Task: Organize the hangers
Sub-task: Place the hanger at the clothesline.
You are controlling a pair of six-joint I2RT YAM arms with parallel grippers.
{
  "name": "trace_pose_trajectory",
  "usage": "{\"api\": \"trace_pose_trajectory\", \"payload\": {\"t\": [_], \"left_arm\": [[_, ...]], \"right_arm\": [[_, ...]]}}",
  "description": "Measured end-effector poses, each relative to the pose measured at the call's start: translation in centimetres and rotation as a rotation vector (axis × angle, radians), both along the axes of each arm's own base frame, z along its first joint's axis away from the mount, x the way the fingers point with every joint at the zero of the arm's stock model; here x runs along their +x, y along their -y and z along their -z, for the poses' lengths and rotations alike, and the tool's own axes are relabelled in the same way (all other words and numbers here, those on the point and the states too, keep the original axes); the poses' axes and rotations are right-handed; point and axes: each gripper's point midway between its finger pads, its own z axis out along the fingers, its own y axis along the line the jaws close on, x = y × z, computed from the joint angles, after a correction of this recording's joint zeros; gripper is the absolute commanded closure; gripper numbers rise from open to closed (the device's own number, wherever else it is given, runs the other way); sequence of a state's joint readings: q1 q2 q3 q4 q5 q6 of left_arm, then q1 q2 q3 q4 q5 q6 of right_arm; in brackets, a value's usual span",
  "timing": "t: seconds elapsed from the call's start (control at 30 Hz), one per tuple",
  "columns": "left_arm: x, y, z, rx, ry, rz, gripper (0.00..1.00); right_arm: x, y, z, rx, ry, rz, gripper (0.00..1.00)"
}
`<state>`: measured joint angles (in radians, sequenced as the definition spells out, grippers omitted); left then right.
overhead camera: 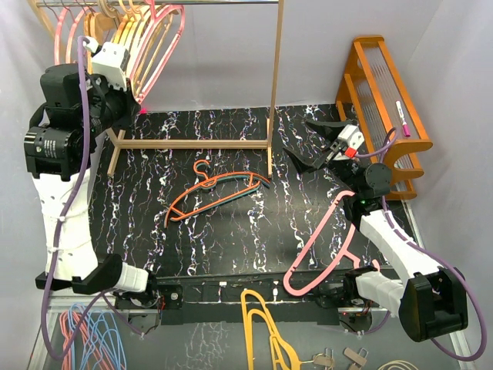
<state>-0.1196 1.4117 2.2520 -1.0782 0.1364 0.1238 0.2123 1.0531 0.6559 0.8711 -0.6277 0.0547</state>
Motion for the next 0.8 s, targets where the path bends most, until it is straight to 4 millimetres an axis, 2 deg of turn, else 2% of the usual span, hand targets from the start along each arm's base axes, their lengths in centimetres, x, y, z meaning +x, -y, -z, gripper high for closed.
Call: {"api": "trace_pose_trajectory", "payload": {"t": [0.2, 0.47, 0.8], "left_arm": [[1.6, -0.4, 0.2, 0.039, 0.002, -0.016, 1.0], [2.8, -0.9, 0.5, 0.076, -0.01, -0.031, 1.0], [4.0, -1.5, 3.8, 0.113, -0.139, -0.065, 1.0]], "right_arm": [[0.0, 0.0, 0.0, -0.002, 0.0, -0.003, 0.02], [-0.1, -0.2, 0.1, -0.002, -0.003, -0.013, 0.01], [-0.1, -0.6, 0.7, -0.005, -0.032, -0.041, 0.02]]}}
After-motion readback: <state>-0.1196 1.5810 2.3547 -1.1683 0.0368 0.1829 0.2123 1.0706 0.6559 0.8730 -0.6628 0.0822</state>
